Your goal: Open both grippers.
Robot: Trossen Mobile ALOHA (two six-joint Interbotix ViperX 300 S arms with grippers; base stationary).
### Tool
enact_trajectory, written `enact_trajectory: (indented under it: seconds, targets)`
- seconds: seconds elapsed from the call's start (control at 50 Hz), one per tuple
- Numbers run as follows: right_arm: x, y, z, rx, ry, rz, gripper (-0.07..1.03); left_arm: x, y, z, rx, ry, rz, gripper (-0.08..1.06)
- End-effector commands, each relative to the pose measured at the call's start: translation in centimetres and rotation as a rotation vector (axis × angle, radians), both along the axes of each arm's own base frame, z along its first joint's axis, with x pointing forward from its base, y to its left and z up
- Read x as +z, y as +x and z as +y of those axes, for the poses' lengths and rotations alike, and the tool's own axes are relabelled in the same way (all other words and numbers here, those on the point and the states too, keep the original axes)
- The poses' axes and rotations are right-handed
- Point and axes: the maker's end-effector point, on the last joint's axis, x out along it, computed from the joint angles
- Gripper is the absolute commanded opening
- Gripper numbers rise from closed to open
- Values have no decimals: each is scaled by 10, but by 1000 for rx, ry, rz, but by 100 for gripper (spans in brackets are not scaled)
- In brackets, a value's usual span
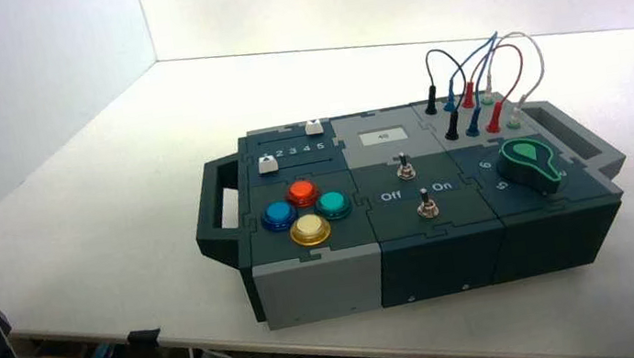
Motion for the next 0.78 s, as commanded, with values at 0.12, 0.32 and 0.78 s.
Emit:
enact_trajectory:
  seconds: [0.12,0.32,0.78]
  targets:
    - [10,9,2,6,4,-27,99,16,6,-4,-12,1,-35,102]
    - [13,11,6,16,14,-37,99,19,10,-4,-13,-2,-37,102]
    - [13,12,6,15,18,-34,99,15,16,-13,-37,-5,-21,102]
